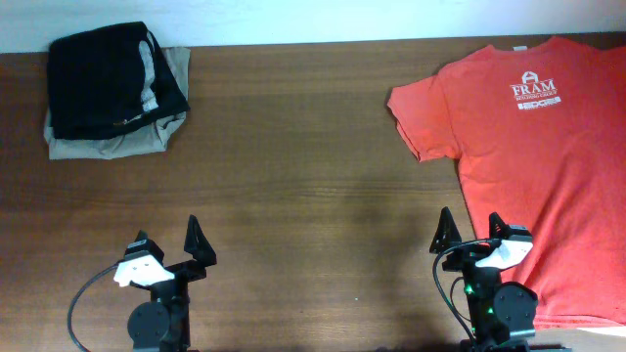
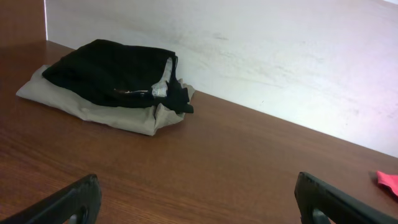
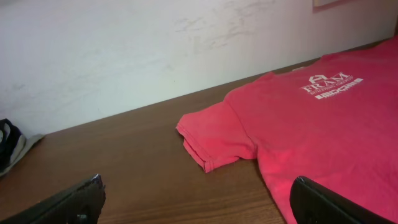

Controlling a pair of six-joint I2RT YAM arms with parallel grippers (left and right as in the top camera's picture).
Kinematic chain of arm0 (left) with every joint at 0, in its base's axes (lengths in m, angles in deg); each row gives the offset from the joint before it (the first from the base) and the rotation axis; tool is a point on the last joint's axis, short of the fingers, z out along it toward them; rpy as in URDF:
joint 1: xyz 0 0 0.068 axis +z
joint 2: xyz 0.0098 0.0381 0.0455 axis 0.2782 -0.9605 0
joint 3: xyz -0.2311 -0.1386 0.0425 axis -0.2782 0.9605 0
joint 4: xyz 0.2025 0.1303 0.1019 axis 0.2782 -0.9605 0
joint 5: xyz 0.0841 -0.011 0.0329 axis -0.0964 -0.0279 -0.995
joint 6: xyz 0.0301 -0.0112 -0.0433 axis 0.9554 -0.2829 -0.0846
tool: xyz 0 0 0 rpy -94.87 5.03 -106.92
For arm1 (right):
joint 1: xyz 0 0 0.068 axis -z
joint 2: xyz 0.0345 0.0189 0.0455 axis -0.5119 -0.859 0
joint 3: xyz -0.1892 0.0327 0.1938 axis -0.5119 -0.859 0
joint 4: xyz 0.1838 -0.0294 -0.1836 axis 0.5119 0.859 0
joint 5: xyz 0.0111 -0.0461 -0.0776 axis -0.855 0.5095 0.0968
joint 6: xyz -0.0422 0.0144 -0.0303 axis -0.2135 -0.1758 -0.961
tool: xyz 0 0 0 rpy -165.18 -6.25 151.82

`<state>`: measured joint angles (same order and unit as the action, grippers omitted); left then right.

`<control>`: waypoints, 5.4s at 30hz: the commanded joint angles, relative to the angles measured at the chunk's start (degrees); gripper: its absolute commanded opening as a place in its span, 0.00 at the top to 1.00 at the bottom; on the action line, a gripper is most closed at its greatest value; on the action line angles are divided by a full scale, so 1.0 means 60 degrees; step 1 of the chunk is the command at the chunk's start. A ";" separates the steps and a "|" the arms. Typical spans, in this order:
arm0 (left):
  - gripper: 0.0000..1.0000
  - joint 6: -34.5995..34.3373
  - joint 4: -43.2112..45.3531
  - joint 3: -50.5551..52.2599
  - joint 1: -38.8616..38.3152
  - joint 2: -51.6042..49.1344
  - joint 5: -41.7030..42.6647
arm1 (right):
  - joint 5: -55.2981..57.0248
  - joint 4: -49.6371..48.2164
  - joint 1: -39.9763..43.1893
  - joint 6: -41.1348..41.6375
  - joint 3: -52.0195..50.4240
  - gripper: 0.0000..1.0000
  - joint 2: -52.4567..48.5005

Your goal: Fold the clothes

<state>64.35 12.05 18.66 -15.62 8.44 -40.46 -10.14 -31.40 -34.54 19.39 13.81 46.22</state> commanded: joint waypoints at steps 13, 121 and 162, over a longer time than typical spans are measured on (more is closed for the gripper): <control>0.01 0.0149 -0.0036 0.0022 0.0066 0.0087 0.0106 | 0.0117 0.0073 -0.0062 0.0004 -0.0044 0.01 0.0055; 0.01 0.0149 -0.0036 0.0022 0.0066 0.0087 0.0106 | -0.3978 0.1089 -0.6921 0.1297 1.4699 0.96 -1.9420; 0.01 0.0149 -0.0036 0.0022 0.0066 0.0087 0.0106 | -0.0772 0.8958 0.4885 0.0539 1.4174 0.70 -1.9773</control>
<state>64.35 11.96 18.63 -15.11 8.68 -40.22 -16.39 23.24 -6.82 22.26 101.48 -71.35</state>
